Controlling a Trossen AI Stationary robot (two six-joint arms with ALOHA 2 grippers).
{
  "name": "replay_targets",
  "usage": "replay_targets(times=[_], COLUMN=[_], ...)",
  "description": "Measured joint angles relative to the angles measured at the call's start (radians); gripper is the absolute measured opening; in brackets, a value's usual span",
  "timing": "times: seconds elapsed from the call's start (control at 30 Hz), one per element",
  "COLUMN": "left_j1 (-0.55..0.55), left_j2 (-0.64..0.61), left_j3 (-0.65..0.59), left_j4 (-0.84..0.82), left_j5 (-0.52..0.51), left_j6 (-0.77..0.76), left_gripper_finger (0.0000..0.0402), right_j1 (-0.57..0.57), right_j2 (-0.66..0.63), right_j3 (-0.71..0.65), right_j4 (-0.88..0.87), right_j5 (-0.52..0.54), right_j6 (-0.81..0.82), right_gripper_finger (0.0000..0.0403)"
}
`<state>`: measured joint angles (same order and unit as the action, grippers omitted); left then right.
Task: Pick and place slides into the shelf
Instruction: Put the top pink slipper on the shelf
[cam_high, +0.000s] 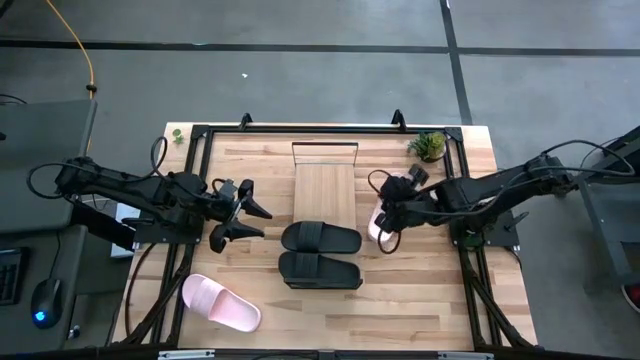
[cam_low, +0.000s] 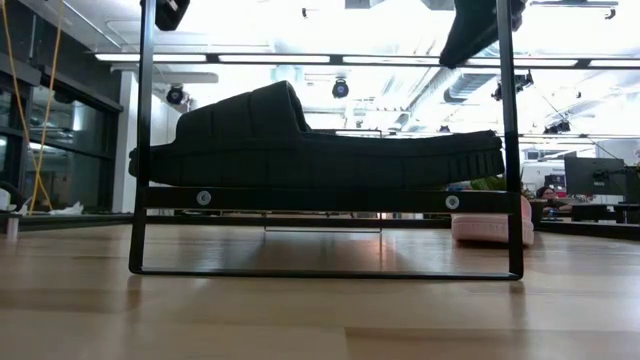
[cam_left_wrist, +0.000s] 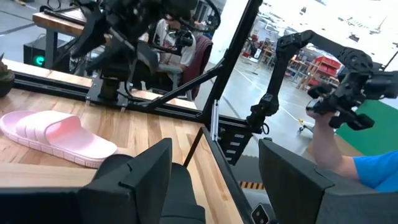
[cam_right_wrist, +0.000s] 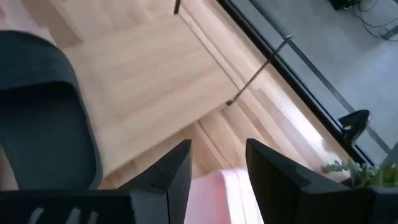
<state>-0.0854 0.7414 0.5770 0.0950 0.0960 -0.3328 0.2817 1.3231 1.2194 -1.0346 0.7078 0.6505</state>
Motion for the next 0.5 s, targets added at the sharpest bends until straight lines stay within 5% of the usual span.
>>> replay_targets(times=[0.5], left_j1=[0.000], left_j2=[0.000], left_j3=[0.000], left_j4=[-0.001], left_j5=[-0.003], left_j6=[0.004], left_gripper_finger=[0.0223], right_j1=[-0.027], right_j2=[0.169], right_j3=[0.000], right_j4=[-0.057], right_j5=[-0.006], right_j6=[-0.003], right_gripper_finger=[0.0142])
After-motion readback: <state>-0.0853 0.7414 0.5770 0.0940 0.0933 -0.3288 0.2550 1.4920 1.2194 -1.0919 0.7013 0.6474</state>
